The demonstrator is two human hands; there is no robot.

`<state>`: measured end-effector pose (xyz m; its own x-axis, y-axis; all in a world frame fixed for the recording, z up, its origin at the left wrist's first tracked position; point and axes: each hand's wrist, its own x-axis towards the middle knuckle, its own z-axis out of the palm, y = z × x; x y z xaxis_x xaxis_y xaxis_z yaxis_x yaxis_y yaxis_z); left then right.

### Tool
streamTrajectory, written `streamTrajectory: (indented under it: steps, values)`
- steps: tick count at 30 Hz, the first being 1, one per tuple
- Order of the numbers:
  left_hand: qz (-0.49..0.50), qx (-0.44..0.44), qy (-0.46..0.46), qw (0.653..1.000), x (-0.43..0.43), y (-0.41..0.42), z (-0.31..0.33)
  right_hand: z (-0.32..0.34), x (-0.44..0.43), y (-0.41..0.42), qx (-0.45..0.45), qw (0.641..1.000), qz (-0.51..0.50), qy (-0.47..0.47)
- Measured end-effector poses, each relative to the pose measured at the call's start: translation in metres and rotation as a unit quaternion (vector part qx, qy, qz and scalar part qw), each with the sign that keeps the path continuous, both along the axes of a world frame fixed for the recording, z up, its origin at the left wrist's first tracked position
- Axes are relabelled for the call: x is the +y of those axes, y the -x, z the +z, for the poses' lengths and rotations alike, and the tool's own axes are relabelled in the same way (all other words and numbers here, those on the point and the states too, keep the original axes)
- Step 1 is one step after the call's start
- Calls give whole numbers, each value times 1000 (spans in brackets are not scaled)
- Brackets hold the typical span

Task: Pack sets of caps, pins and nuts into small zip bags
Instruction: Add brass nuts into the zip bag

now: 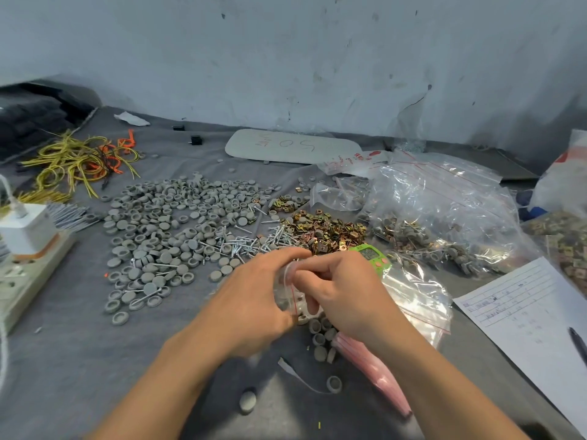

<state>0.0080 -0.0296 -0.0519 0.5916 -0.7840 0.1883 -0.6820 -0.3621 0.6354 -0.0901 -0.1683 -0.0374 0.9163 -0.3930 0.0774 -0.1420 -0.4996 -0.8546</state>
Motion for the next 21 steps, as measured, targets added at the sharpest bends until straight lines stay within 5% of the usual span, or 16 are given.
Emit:
streamTrajectory:
  steps: [4,7,11,15,18,21]
  values:
    - [60,69,70,993,1,-8,0,8,-10,-1,-31,998,-55,29]
    - [92,191,172,962,4,-15,4,12,-38,8,4,978,-152,141]
    - [137,391,353,839,9,-32,17,5,-46,13,104,959,-138,224]
    - [186,388,495,755,17,-43,26,-5,-37,9,172,942,-82,275]
    - [240,309,495,776,18,-42,27,-10,-30,3,193,925,-70,318]
    - [253,192,411,854,16,-37,23,-13,-25,-2,210,899,-102,371]
